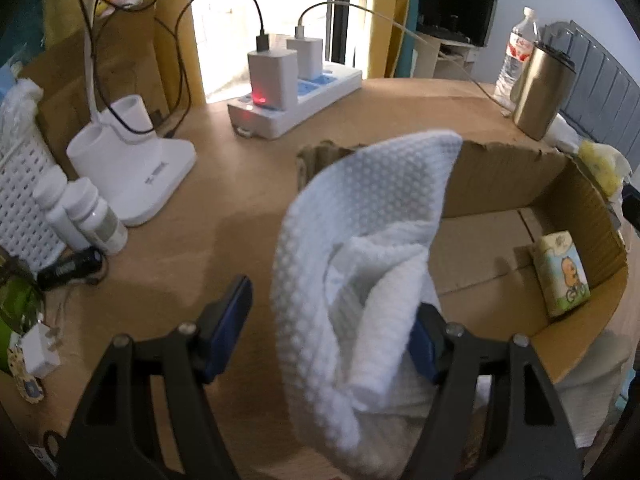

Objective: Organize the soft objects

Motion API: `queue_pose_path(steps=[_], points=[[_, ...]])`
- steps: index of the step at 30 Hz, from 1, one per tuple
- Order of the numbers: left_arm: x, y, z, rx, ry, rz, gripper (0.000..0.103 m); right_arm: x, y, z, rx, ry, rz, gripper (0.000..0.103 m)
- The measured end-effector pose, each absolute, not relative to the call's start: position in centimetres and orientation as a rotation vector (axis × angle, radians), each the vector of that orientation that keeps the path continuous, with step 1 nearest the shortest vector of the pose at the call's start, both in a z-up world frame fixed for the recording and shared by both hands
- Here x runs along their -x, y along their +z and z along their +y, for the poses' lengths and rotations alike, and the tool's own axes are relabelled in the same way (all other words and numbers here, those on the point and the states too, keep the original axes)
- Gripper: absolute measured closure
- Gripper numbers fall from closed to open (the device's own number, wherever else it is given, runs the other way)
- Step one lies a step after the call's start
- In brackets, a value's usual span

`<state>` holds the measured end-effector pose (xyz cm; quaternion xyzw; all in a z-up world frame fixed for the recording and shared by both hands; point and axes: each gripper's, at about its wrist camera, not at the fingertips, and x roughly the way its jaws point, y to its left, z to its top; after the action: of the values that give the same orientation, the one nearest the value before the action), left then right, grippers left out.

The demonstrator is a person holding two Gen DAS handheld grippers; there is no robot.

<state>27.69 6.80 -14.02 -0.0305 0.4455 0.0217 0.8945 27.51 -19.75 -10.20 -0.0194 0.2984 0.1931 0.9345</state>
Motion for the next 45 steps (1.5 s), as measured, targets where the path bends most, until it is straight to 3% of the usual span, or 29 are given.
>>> queue_pose_path(steps=[17,22,45], points=[[-23.2,-8.7,6.5,0.095,0.022,0.758,0.030,-24.0,-8.6,-19.8,0.047,0.405,0.562,0.036],[-21.4,-7.3,6.6,0.127,0.005,0.707,0.019,-22.8,-8.2,-19.7,0.057,0.406,0.553,0.036],[-14.4,-4.3,3.5,0.150,-0.176,0.576,0.018,-18.0,-7.0,-19.4,0.087,0.405,0.513,0.036]])
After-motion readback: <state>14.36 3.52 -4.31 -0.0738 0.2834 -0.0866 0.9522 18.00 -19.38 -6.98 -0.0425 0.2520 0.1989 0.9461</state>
